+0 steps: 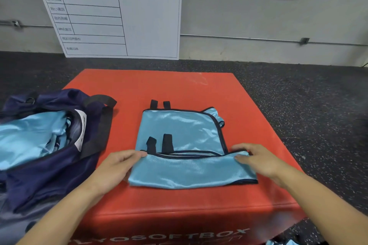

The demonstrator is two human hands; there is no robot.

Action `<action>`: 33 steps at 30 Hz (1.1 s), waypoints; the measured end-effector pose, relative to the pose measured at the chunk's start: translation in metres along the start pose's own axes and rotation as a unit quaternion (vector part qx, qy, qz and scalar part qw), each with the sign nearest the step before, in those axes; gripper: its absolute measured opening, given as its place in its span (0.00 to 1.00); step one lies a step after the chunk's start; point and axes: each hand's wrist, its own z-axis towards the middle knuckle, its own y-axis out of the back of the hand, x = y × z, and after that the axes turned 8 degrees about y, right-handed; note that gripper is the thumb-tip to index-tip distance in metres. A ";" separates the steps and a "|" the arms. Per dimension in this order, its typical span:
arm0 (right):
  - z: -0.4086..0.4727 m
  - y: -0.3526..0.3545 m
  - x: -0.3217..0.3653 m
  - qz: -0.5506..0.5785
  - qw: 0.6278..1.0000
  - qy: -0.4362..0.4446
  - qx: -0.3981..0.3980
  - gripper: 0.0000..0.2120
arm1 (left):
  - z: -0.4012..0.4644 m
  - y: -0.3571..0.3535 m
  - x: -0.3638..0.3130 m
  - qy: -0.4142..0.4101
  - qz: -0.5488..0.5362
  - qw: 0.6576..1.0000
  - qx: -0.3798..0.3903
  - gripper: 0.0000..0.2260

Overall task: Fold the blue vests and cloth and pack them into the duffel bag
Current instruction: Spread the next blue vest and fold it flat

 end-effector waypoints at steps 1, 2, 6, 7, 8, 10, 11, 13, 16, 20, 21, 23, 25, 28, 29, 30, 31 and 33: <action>-0.002 0.002 0.000 0.017 1.000 -0.004 -0.012 0.11 | 0.003 0.001 0.002 -0.010 0.016 1.000 -0.001 0.10; -0.004 0.004 0.003 0.049 0.998 -0.012 -0.023 0.11 | 0.001 0.001 -0.001 -0.019 0.027 0.999 0.000 0.10; -0.015 0.010 0.014 0.139 0.988 -0.039 0.047 0.12 | 0.001 0.002 -0.008 -0.029 0.080 0.996 0.040 0.09; -0.016 0.013 0.015 0.144 0.986 -0.043 0.076 0.12 | 0.003 0.002 -0.008 -0.029 0.092 0.994 0.048 0.09; -0.018 0.015 0.017 0.149 0.983 -0.046 0.100 0.12 | 0.002 0.002 -0.008 -0.031 0.107 0.992 0.054 0.08; -0.020 0.017 0.021 0.137 0.981 -0.042 0.134 0.12 | 0.004 0.002 -0.005 -0.045 0.155 0.986 0.052 0.08; -0.020 0.017 0.021 0.126 0.981 -0.036 0.142 0.12 | 0.006 0.001 -0.002 -0.051 0.165 0.984 0.049 0.09; -0.020 0.014 0.024 0.108 0.984 -0.019 0.143 0.12 | 0.006 0.000 -0.001 -0.055 0.153 0.986 0.036 0.11; -0.018 0.008 0.023 0.093 0.986 0.018 0.135 0.13 | 0.002 -0.001 -0.005 -0.062 0.143 0.988 0.009 0.13; -0.012 0.000 0.023 0.082 0.986 0.053 0.134 0.15 | 0.000 -0.003 -0.007 -0.067 0.127 0.989 -0.019 0.11; -0.010 -0.002 0.023 0.076 0.986 0.062 0.135 0.15 | -0.001 -0.003 -0.007 -0.068 0.123 0.990 -0.022 0.11; -0.007 -0.007 0.023 0.058 0.985 0.073 0.144 0.15 | -0.002 -0.003 -0.008 -0.070 0.116 0.991 -0.019 0.10; -0.004 -0.011 0.024 0.036 0.984 0.072 0.161 0.14 | -0.002 -0.002 -0.007 -0.072 0.105 0.992 -0.013 0.10; -0.001 -0.014 0.028 0.025 0.985 0.070 0.154 0.14 | -0.002 -0.003 -0.007 -0.047 0.070 0.996 0.001 0.10; 0.000 -0.015 0.029 0.026 0.987 0.072 0.143 0.14 | -0.002 -0.003 -0.006 -0.028 0.056 0.998 0.010 0.10; 0.001 -0.015 0.029 0.028 0.988 0.073 0.135 0.13 | -0.005 -0.005 -0.007 -0.008 0.047 0.999 0.023 0.10; 0.002 -0.015 0.029 0.035 0.989 0.067 0.127 0.13 | -0.005 -0.007 -0.007 0.007 0.042 0.998 0.036 0.10; 0.001 -0.015 0.028 0.054 0.990 0.049 0.117 0.14 | -0.007 -0.008 -0.008 0.018 0.041 0.998 0.044 0.10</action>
